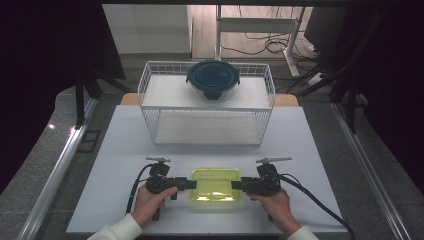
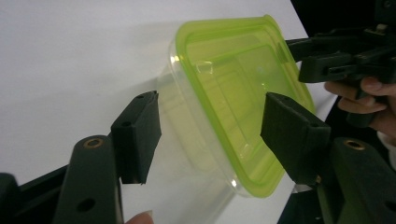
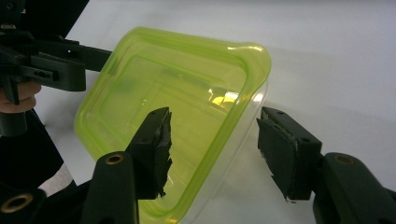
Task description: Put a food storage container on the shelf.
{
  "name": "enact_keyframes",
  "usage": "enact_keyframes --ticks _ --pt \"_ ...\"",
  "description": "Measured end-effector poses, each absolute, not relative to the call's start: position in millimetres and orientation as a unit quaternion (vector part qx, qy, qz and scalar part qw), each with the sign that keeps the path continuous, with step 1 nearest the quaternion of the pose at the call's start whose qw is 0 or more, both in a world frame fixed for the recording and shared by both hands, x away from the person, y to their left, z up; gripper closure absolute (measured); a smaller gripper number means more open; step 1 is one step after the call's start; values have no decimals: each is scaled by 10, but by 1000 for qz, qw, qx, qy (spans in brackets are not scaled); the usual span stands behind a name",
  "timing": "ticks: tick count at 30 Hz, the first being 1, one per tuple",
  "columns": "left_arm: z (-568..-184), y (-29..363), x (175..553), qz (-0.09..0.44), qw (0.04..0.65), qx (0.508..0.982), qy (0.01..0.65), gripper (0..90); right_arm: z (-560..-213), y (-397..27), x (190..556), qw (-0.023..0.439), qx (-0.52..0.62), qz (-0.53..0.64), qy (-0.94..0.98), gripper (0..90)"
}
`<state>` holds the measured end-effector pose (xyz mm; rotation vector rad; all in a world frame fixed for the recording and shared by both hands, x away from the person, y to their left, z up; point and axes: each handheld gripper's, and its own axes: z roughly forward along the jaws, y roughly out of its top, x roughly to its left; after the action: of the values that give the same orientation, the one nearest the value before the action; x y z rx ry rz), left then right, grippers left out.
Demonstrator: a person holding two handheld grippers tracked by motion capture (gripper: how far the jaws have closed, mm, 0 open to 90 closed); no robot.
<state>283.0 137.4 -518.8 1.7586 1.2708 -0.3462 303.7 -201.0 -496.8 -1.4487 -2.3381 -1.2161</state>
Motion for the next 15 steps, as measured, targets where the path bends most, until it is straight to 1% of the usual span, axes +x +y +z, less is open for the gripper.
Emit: enact_keyframes --ticks 4,6,8,11,12,15 --pt "-5224 1350 2842 -157 453 710 516 411 -4994 -2003 3037 73 -483 -401 -775 464" --pt "-5250 1351 2848 -173 458 703 517 455 -5006 -2018 3040 83 -488 -404 -769 487" --pt "-5280 1363 2856 -187 461 696 518 496 -5029 -2053 3050 97 -496 -409 -760 530" --pt "-5305 1366 2862 -202 464 686 523 566 -5058 -2102 3066 137 -507 -423 -739 617" --pt "-5304 1368 2861 -200 463 687 524 577 -5063 -2106 3068 139 -506 -424 -738 632" --pt "-5301 1380 2856 -196 460 684 531 656 -5056 -2111 3058 134 -509 -422 -738 686"
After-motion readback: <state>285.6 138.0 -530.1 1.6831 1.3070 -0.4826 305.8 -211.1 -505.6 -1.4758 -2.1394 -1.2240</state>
